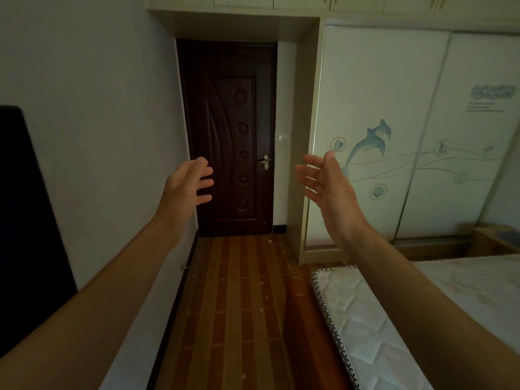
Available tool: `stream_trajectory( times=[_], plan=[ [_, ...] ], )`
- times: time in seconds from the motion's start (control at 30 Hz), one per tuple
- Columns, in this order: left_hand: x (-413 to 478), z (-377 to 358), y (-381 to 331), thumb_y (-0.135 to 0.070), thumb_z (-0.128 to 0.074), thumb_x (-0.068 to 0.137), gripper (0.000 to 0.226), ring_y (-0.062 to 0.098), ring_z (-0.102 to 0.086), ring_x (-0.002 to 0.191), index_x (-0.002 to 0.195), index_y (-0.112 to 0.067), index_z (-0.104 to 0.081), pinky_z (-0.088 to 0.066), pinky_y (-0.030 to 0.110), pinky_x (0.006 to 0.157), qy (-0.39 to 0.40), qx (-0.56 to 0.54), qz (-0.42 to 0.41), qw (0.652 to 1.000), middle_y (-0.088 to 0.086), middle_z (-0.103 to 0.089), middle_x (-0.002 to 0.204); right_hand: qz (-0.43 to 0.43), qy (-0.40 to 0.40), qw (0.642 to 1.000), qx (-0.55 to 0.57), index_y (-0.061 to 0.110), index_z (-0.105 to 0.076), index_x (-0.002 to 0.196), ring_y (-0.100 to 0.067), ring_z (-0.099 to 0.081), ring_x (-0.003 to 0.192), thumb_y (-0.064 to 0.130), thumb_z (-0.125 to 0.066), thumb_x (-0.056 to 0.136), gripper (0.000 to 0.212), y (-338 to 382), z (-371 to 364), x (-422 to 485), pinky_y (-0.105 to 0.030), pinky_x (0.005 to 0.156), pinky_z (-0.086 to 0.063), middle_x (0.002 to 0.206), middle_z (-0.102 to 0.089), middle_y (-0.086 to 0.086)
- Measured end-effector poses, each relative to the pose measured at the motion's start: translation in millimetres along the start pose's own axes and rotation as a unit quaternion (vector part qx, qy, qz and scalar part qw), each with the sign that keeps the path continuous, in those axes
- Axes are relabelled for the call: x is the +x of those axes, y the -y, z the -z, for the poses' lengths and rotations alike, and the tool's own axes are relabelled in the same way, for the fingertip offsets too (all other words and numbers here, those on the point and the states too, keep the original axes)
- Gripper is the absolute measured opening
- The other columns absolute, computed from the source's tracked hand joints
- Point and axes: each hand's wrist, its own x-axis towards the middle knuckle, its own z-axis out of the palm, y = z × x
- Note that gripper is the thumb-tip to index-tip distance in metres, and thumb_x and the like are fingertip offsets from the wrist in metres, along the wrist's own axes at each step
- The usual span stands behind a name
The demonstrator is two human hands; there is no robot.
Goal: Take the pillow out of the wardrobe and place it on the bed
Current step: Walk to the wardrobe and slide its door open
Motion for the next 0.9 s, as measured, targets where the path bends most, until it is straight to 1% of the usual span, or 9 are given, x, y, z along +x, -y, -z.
stream_trajectory(
  times=[0.07, 0.17, 0.33, 0.47, 0.57, 0.63, 0.77, 0.9],
  plan=[
    [35, -14, 12, -0.061, -0.052, 0.078, 0.059, 0.014, -0.064, 0.107, 0.121, -0.022, -0.059, -0.052, 0.037, 0.083, 0.0, -0.005, -0.001, 1.0, -0.002, -0.066, 0.117, 0.002, -0.003, 1.0, 0.007, 0.029, -0.059, 0.119, -0.012, -0.061, 0.113, 0.055, -0.023, 0.099, 0.048, -14, 9, 33, -0.037, 0.104, -0.044, 0.121, -0.066, 0.003],
    [81, -37, 29, -0.055, -0.05, 0.083, 0.058, 0.017, -0.063, 0.109, 0.126, -0.017, -0.057, -0.052, 0.04, 0.088, 0.0, -0.006, 0.006, 1.0, 0.001, -0.064, 0.12, -0.002, -0.005, 1.0, -0.003, 0.028, -0.057, 0.124, -0.011, -0.061, 0.114, 0.056, -0.021, 0.099, 0.053, -31, 25, 80, -0.034, 0.102, -0.045, 0.122, -0.065, 0.004],
    [142, -68, 54, -0.056, -0.049, 0.083, 0.06, 0.014, -0.062, 0.109, 0.127, -0.016, -0.055, -0.052, 0.039, 0.089, 0.003, -0.004, -0.005, 1.0, 0.0, -0.064, 0.122, 0.003, -0.011, 1.0, -0.006, 0.038, -0.059, 0.114, -0.007, -0.064, 0.109, 0.061, -0.022, 0.096, 0.047, -59, 42, 155, -0.026, 0.091, -0.046, 0.115, -0.068, 0.013],
    [186, -82, 77, -0.053, -0.047, 0.088, 0.055, 0.015, -0.061, 0.11, 0.128, -0.016, -0.055, -0.051, 0.043, 0.093, 0.004, 0.001, -0.003, 1.0, 0.0, -0.063, 0.123, 0.011, -0.019, 1.0, -0.012, 0.04, -0.058, 0.115, -0.009, -0.062, 0.113, 0.062, -0.023, 0.096, 0.046, -89, 45, 200, -0.029, 0.094, -0.046, 0.117, -0.067, 0.011],
    [220, -88, 94, -0.055, -0.047, 0.085, 0.055, 0.014, -0.062, 0.11, 0.126, -0.019, -0.055, -0.052, 0.042, 0.092, 0.01, 0.0, -0.003, 1.0, -0.001, -0.063, 0.123, 0.004, -0.024, 1.0, -0.012, 0.039, -0.057, 0.116, -0.009, -0.062, 0.111, 0.061, -0.023, 0.095, 0.046, -108, 44, 234, -0.029, 0.093, -0.046, 0.116, -0.067, 0.01],
    [244, -91, 107, -0.057, -0.048, 0.085, 0.053, 0.013, -0.062, 0.11, 0.123, -0.022, -0.056, -0.052, 0.042, 0.092, 0.019, -0.003, -0.002, 1.0, -0.002, -0.063, 0.122, 0.001, -0.028, 0.999, -0.018, 0.037, -0.057, 0.118, -0.009, -0.062, 0.111, 0.062, -0.023, 0.095, 0.047, -120, 42, 257, -0.029, 0.094, -0.046, 0.116, -0.067, 0.011],
    [298, -93, 138, -0.051, -0.044, 0.093, 0.043, 0.014, -0.061, 0.111, 0.123, -0.022, -0.056, -0.051, 0.044, 0.094, 0.028, -0.012, -0.009, 1.0, -0.001, -0.062, 0.123, -0.003, -0.044, 0.999, -0.029, 0.033, -0.059, 0.117, -0.011, -0.063, 0.11, 0.06, -0.023, 0.097, 0.049, -148, 31, 306, -0.033, 0.099, -0.046, 0.115, -0.068, 0.01],
    [361, -87, 171, -0.049, -0.043, 0.095, 0.037, 0.013, -0.061, 0.111, 0.12, -0.025, -0.055, -0.051, 0.044, 0.094, 0.041, -0.017, -0.014, 0.999, -0.001, -0.062, 0.124, -0.002, -0.055, 0.998, -0.032, 0.029, -0.058, 0.121, -0.011, -0.062, 0.112, 0.058, -0.022, 0.098, 0.052, -172, 9, 363, -0.035, 0.102, -0.045, 0.116, -0.066, 0.008]
  ],
)
